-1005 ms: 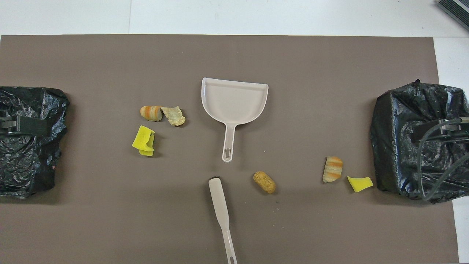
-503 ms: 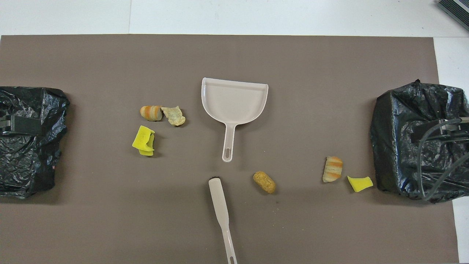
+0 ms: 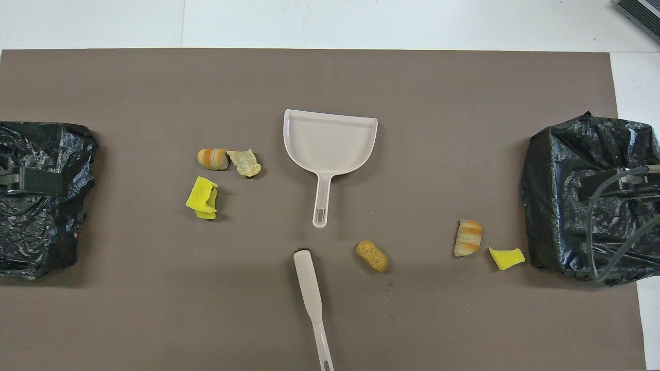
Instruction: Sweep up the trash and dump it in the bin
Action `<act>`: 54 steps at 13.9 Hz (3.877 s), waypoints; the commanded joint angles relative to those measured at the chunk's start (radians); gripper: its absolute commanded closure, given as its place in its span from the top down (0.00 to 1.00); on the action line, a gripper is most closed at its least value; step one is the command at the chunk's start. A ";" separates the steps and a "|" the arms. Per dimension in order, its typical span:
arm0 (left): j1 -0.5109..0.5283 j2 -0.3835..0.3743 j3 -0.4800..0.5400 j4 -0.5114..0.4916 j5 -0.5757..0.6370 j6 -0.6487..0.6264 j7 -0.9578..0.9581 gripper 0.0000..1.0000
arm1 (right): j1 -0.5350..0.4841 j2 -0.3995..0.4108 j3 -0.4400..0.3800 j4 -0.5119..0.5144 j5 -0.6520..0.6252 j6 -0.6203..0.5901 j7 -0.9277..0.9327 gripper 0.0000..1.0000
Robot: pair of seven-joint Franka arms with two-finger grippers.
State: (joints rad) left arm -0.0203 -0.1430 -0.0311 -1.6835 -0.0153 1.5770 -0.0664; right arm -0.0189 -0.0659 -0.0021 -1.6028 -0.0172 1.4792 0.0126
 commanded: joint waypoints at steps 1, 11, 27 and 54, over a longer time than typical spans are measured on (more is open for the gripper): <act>-0.007 -0.039 -0.006 -0.056 -0.017 -0.002 -0.003 1.00 | -0.007 -0.022 0.004 -0.025 0.023 0.003 0.000 1.00; -0.274 -0.053 -0.006 -0.257 -0.063 0.147 -0.304 1.00 | 0.002 -0.026 0.007 -0.032 0.023 0.006 0.001 1.00; -0.794 0.066 -0.007 -0.622 -0.075 0.590 -0.911 1.00 | 0.142 0.084 0.023 -0.106 0.077 0.167 0.012 1.00; -0.988 0.034 -0.001 -0.688 -0.143 0.563 -0.994 0.00 | 0.464 0.649 0.117 0.199 0.135 0.681 0.521 1.00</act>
State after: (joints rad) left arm -0.9986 -0.0687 -0.0471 -2.3732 -0.1451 2.2028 -1.0833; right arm 0.4366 0.5713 0.1133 -1.4259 0.1176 2.1589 0.5126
